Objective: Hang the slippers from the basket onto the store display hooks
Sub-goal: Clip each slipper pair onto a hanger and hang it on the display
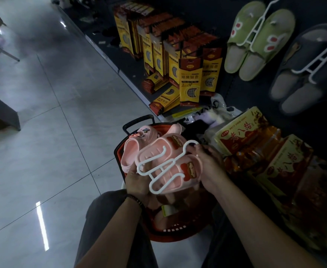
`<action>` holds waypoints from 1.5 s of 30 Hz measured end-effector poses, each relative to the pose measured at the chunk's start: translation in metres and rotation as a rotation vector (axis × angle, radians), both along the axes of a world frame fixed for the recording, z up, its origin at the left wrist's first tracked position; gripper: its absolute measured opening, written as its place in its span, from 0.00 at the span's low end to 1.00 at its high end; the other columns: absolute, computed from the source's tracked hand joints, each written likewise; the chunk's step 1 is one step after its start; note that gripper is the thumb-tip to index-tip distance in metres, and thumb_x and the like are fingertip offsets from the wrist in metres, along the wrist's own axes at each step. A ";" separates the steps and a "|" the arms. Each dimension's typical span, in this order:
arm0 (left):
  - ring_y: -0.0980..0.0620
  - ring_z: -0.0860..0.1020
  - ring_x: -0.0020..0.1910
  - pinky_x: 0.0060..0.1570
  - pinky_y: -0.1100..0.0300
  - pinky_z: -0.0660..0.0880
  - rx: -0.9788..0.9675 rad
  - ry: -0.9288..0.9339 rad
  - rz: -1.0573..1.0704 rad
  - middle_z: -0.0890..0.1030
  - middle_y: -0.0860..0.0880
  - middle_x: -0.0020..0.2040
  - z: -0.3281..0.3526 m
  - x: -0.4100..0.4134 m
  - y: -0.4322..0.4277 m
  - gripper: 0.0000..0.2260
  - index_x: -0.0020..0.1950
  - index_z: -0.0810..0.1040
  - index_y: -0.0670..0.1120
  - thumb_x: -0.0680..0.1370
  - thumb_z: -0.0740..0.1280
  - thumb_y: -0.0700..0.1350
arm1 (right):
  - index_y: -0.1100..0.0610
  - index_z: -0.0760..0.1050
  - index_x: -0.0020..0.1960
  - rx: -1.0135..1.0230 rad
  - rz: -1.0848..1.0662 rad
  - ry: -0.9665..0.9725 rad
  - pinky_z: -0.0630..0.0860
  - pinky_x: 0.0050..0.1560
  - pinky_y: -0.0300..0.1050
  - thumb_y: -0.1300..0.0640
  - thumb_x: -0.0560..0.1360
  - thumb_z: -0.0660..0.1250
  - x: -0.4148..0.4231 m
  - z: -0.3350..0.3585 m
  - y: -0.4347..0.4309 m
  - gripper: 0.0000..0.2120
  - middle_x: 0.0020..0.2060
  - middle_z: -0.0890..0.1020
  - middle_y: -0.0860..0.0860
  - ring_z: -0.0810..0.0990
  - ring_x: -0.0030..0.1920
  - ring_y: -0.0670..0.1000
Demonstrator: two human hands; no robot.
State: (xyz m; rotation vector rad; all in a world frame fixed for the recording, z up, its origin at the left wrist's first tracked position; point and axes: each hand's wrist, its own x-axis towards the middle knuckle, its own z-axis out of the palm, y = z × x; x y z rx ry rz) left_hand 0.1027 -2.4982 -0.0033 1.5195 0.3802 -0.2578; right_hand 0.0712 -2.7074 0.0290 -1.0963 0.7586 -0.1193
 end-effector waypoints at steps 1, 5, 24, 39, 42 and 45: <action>0.42 0.86 0.54 0.56 0.41 0.82 -0.029 0.020 -0.006 0.88 0.46 0.52 0.000 0.000 0.001 0.15 0.60 0.84 0.47 0.74 0.79 0.46 | 0.60 0.83 0.63 0.015 0.046 0.006 0.84 0.58 0.61 0.49 0.83 0.67 0.000 0.000 -0.002 0.17 0.55 0.88 0.57 0.88 0.55 0.58; 0.39 0.85 0.54 0.58 0.36 0.80 -0.126 0.000 -0.077 0.87 0.42 0.53 0.001 -0.002 0.000 0.14 0.57 0.85 0.44 0.72 0.79 0.41 | 0.59 0.83 0.61 -0.023 0.050 0.010 0.83 0.59 0.60 0.50 0.83 0.69 -0.003 0.000 -0.006 0.14 0.53 0.89 0.57 0.89 0.54 0.57; 0.38 0.85 0.56 0.56 0.37 0.81 -0.186 -0.004 -0.097 0.87 0.42 0.56 0.005 -0.001 -0.008 0.28 0.62 0.84 0.47 0.66 0.82 0.57 | 0.54 0.84 0.38 -0.550 -0.007 0.115 0.80 0.40 0.45 0.55 0.74 0.78 -0.004 -0.002 -0.029 0.08 0.35 0.87 0.49 0.86 0.40 0.52; 0.45 0.86 0.52 0.54 0.42 0.83 -0.018 0.007 0.002 0.88 0.48 0.51 0.005 0.006 -0.006 0.21 0.57 0.85 0.50 0.76 0.71 0.65 | 0.58 0.83 0.57 -0.281 -0.428 0.167 0.81 0.34 0.43 0.58 0.78 0.75 -0.008 0.003 -0.046 0.08 0.46 0.88 0.55 0.88 0.40 0.50; 0.46 0.86 0.52 0.53 0.42 0.84 0.003 0.031 -0.006 0.88 0.48 0.51 0.007 0.010 -0.003 0.23 0.57 0.85 0.49 0.76 0.69 0.67 | 0.52 0.80 0.52 -0.370 -0.356 0.088 0.81 0.34 0.47 0.56 0.82 0.71 -0.009 0.023 -0.045 0.01 0.43 0.88 0.56 0.89 0.37 0.53; 0.43 0.85 0.57 0.58 0.39 0.81 -0.110 0.084 -0.071 0.86 0.47 0.58 0.011 0.017 -0.002 0.25 0.63 0.82 0.51 0.76 0.70 0.67 | 0.57 0.80 0.51 -0.406 -0.273 -0.014 0.85 0.37 0.53 0.57 0.83 0.70 -0.003 0.059 -0.047 0.04 0.41 0.87 0.61 0.88 0.35 0.58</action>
